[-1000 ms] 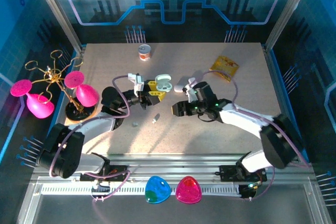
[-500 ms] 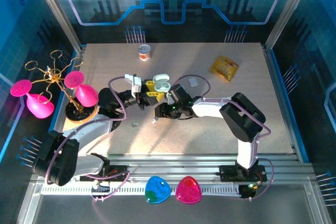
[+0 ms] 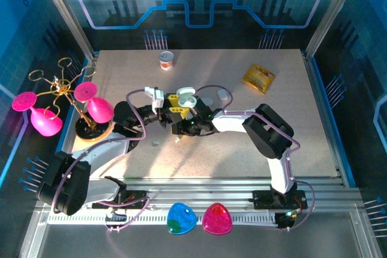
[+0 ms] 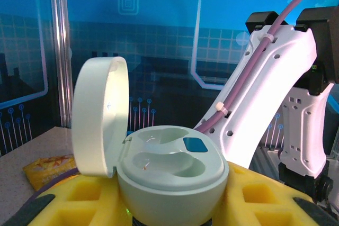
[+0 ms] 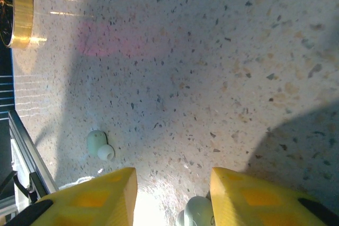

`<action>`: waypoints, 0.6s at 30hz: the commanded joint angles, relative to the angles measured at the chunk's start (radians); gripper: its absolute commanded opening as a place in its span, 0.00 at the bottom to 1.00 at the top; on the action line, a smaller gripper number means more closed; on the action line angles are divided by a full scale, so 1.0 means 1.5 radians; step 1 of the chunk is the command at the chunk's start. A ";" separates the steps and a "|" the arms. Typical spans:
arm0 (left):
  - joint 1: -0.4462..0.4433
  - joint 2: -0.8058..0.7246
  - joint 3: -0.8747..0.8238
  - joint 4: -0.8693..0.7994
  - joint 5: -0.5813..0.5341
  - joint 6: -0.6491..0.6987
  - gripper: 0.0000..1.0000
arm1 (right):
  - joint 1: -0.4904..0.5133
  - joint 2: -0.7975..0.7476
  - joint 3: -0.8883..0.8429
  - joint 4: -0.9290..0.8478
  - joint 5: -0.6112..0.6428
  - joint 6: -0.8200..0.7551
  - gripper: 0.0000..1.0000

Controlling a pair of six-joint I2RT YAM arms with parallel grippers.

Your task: Insert wireless bluetooth earbuds into charging case

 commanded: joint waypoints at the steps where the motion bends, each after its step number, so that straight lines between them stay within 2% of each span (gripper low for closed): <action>1: 0.006 -0.019 -0.006 0.002 -0.010 0.017 0.31 | 0.016 0.011 0.012 -0.024 -0.007 -0.010 0.37; 12: 0.006 -0.013 -0.003 0.008 -0.010 0.013 0.31 | 0.035 -0.019 -0.015 -0.033 0.023 -0.009 0.39; 18: 0.006 -0.018 -0.003 0.003 -0.011 0.015 0.31 | 0.036 -0.046 -0.037 -0.035 0.059 -0.005 0.47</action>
